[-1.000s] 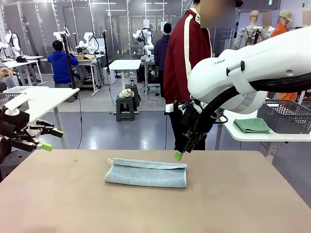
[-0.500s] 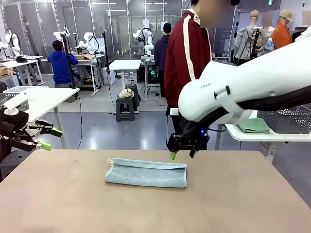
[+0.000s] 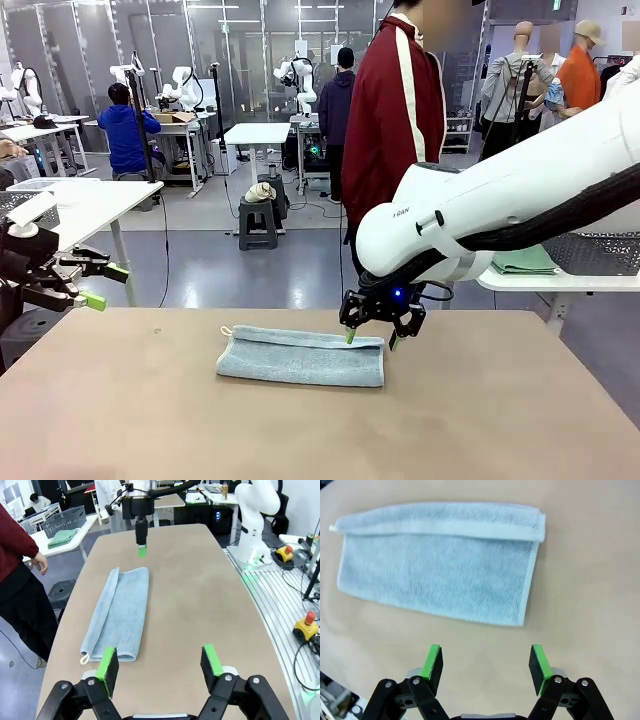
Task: Fold the towels and place them in the basket.
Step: When a person lays out a Towel with hook on the table, fold it in half twice.
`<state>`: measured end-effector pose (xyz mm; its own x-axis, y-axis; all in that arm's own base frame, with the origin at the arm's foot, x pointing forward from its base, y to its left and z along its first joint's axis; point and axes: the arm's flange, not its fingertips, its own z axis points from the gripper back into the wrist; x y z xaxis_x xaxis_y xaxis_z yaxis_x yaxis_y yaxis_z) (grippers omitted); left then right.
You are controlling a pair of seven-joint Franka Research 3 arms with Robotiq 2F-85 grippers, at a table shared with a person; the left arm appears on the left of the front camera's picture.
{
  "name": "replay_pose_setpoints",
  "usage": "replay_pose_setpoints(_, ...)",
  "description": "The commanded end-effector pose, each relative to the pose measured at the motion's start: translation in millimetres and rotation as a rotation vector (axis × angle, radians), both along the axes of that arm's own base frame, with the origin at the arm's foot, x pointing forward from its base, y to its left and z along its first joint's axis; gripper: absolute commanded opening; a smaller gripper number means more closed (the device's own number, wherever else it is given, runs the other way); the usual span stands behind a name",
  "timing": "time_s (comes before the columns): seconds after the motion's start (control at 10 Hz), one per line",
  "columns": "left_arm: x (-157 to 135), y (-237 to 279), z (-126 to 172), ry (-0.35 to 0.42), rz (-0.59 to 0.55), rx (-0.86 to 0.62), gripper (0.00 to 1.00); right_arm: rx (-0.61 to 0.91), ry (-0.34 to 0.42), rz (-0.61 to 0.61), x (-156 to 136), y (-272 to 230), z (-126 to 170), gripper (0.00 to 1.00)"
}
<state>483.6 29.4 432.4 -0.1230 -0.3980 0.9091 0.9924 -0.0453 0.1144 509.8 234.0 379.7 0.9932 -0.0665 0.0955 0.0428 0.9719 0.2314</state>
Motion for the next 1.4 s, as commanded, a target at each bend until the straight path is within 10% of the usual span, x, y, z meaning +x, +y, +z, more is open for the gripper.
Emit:
replay_pose_setpoints(0.0,-4.8,-0.5,2.1,-0.004,0.001,-0.005,0.84,-0.01,-0.026,-0.108,18.7,2.5,-11.4,0.87)
replay_pose_setpoints(1.3,-4.8,-0.5,2.1,-0.004,0.001,-0.005,0.84,-0.129,-0.024,-0.171,47.8,5.9,-80.8,0.87)
